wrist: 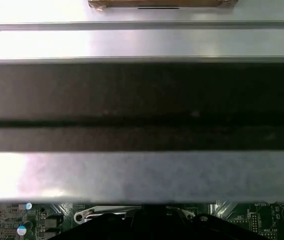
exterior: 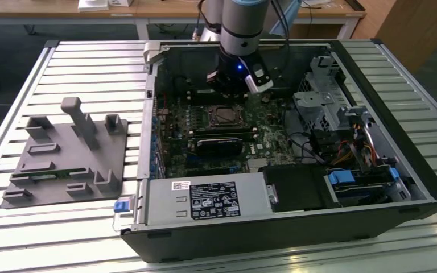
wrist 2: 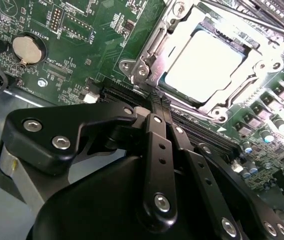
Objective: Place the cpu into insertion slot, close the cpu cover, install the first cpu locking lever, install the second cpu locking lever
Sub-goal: 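Install the first cpu locking lever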
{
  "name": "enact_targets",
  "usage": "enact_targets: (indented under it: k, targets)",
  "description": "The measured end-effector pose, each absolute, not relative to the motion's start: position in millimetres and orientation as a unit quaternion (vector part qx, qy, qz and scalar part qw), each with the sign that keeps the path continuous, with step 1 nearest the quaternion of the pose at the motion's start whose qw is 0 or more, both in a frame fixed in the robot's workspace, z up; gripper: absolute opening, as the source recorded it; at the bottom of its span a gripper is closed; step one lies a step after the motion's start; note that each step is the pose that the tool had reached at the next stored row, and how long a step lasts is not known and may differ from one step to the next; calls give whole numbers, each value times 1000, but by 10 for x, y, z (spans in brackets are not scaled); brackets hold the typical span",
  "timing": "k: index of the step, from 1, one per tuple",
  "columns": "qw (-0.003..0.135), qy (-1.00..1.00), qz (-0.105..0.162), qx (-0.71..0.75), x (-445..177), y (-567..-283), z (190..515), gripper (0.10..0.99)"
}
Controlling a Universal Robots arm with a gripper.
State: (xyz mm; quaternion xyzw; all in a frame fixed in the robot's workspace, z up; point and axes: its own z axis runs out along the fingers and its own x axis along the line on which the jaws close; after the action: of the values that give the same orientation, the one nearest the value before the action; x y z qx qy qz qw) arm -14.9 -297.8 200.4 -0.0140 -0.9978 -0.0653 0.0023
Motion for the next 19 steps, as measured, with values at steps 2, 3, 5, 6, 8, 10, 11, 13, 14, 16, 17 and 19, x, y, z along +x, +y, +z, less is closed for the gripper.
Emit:
enact_targets:
  k: [2, 3, 5, 6, 8, 10, 11, 13, 14, 16, 17, 19]
  targets:
    - [2, -998, -65, -14, -147, -2978, 2000, 106]
    - [2, -998, -65, -14, -147, -2979, 2001, 106]
    - [2, -998, -65, -14, -146, -2978, 2011, 106]
    - [2, -998, -65, -14, -146, -2978, 2019, 106]
    - [2, -998, -64, -14, -145, -2977, 2024, 106]
    - [2, -998, -60, -14, -146, -2977, 2024, 106]
    - [2, -998, -58, -14, -146, -2976, 2021, 106]
    - [2, -998, -55, -14, -145, -2973, 2014, 106]
    - [2, -998, -53, -14, -144, -2971, 2012, 106]
    - [2, -999, -49, -14, -143, -2966, 2005, 106]
    - [2, -999, -47, -14, -143, -2965, 2002, 106]
    - [2, -999, -42, -14, -143, -2961, 1997, 106]
